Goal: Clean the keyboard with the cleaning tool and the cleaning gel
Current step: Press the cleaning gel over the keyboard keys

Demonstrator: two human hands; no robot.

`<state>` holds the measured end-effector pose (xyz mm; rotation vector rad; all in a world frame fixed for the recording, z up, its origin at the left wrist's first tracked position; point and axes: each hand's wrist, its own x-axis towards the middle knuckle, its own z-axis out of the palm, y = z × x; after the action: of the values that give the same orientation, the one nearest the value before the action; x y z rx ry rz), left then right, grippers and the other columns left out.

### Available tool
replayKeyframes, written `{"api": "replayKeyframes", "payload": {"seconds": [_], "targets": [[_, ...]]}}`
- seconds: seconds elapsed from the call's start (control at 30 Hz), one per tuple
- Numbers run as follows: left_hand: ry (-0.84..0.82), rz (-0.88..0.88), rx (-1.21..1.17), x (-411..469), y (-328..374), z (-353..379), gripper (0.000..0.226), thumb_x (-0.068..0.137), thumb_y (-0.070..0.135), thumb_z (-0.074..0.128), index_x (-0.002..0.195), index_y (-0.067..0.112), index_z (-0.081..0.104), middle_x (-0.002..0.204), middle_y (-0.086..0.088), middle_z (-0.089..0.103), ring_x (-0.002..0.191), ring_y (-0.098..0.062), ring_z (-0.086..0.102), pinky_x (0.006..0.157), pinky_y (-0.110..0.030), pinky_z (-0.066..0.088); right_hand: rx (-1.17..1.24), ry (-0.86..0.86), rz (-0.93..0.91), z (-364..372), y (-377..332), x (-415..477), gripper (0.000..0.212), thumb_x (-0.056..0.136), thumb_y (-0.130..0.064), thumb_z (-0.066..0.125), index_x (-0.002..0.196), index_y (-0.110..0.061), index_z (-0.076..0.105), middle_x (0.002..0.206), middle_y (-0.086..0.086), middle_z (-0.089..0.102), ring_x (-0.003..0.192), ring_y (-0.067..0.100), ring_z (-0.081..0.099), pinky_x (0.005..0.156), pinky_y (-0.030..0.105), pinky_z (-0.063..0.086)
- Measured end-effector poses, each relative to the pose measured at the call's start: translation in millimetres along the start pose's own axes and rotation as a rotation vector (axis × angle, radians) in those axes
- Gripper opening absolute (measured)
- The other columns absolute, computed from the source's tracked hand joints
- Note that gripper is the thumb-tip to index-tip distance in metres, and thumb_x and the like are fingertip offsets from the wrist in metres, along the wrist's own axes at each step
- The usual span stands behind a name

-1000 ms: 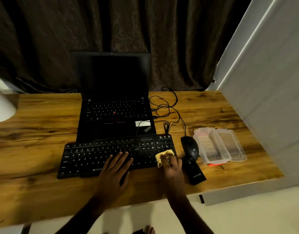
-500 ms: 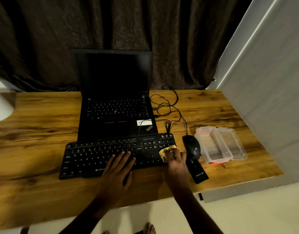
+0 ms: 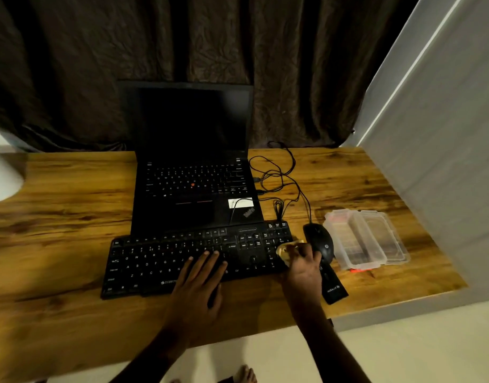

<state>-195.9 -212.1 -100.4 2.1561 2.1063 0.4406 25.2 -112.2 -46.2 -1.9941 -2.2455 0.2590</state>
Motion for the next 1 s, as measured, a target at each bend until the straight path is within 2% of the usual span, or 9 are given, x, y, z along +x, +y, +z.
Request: {"api": "replayKeyframes", "payload": {"seconds": [0.17, 0.3, 0.4, 0.47, 0.57, 0.7, 0.83, 0.9, 1.0], "targets": [[-0.011, 0.013, 0.013, -0.2, -0.8, -1.3, 0.056, 0.102, 0.047, 0.019, 0.146, 0.022, 0.044, 0.159, -0.004, 0.032, 0.148, -0.022, 0.024, 0.114, -0.054, 0.027, 0.013, 0.01, -0.166, 2.2, -23.4, 1.2, 0.045, 0.077, 0.002, 0.062, 0.12, -0.013, 0.061, 0.132, 0.02, 0.049, 0.117, 0.044, 0.048, 0.08, 0.049, 0.059], [-0.012, 0.003, -0.002, 0.1, 0.5, -2.5, 0.054, 0.102, 0.046, 0.021, 0.146, 0.023, 0.045, 0.158, -0.003, 0.032, 0.148, -0.021, 0.024, 0.115, -0.053, 0.027, 0.048, -0.032, -0.019, -10.3, -9.5, 14.2, 0.05, 0.088, -0.006, 0.053, 0.136, -0.018, 0.048, 0.152, 0.013, 0.027, 0.141, 0.041, 0.022, 0.111, 0.05, 0.04], [-0.028, 0.018, 0.014, 0.5, -1.8, 0.3, 0.055, 0.103, 0.046, 0.02, 0.146, 0.023, 0.045, 0.158, -0.004, 0.033, 0.148, -0.023, 0.026, 0.114, -0.053, 0.027, 0.017, -0.075, 0.032, -14.1, -9.2, 18.9, 0.05, 0.094, -0.01, 0.051, 0.142, -0.018, 0.039, 0.158, 0.014, 0.016, 0.147, 0.042, 0.009, 0.118, 0.049, 0.021], [-0.052, 0.029, 0.029, 0.8, -5.8, 3.5, 0.057, 0.102, 0.048, 0.018, 0.146, 0.022, 0.044, 0.158, -0.005, 0.034, 0.147, -0.025, 0.028, 0.113, -0.054, 0.027, 0.012, -0.111, -0.047, -12.7, -22.8, 14.4, 0.042, 0.092, -0.01, 0.052, 0.134, -0.016, 0.047, 0.156, 0.019, 0.024, 0.144, 0.046, 0.017, 0.115, 0.056, 0.029], [-0.055, 0.033, 0.038, 1.1, -7.1, 4.8, 0.06, 0.102, 0.05, 0.016, 0.145, 0.021, 0.045, 0.157, -0.006, 0.035, 0.146, -0.027, 0.029, 0.112, -0.054, 0.026, -0.048, -0.09, -0.166, -5.4, -30.5, 9.6, 0.039, 0.073, -0.005, 0.067, 0.111, -0.011, 0.063, 0.132, 0.024, 0.053, 0.119, 0.05, 0.052, 0.085, 0.063, 0.053], [0.008, 0.04, 0.03, 0.3, -4.3, 4.3, 0.052, 0.101, 0.045, 0.029, 0.146, 0.022, 0.045, 0.157, -0.005, 0.035, 0.146, -0.025, 0.029, 0.113, -0.053, 0.026, 0.05, -0.086, -0.028, -14.3, -18.4, 20.3, 0.043, 0.09, -0.008, 0.055, 0.133, -0.01, 0.052, 0.151, 0.019, 0.033, 0.142, 0.045, 0.023, 0.114, 0.053, 0.033], [0.026, 0.065, 0.068, -0.1, -8.0, 8.4, 0.057, 0.093, 0.044, 0.042, 0.146, 0.022, 0.044, 0.156, -0.006, 0.035, 0.145, -0.026, 0.03, 0.113, -0.052, 0.024, 0.082, -0.056, -0.024, -17.2, -29.5, 21.0, 0.045, 0.089, -0.007, 0.056, 0.133, -0.014, 0.053, 0.149, 0.016, 0.035, 0.138, 0.041, 0.027, 0.111, 0.049, 0.039], [0.031, 0.065, 0.076, -0.1, -8.5, 9.3, 0.057, 0.093, 0.044, 0.041, 0.145, 0.022, 0.045, 0.156, -0.007, 0.036, 0.145, -0.026, 0.03, 0.113, -0.052, 0.024, 0.087, -0.035, -0.117, -15.3, -38.3, 16.3, 0.043, 0.086, -0.006, 0.058, 0.128, -0.014, 0.057, 0.141, 0.014, 0.043, 0.13, 0.038, 0.037, 0.102, 0.046, 0.045], [0.053, 0.053, 0.054, -0.2, -6.5, 7.8, 0.052, 0.1, 0.045, 0.03, 0.145, 0.022, 0.046, 0.156, -0.005, 0.036, 0.145, -0.025, 0.03, 0.114, -0.051, 0.023, 0.051, -0.091, -0.128, -16.2, -31.2, 20.8, 0.044, 0.089, -0.01, 0.054, 0.133, -0.015, 0.054, 0.147, 0.012, 0.038, 0.136, 0.037, 0.032, 0.109, 0.046, 0.04]]}}
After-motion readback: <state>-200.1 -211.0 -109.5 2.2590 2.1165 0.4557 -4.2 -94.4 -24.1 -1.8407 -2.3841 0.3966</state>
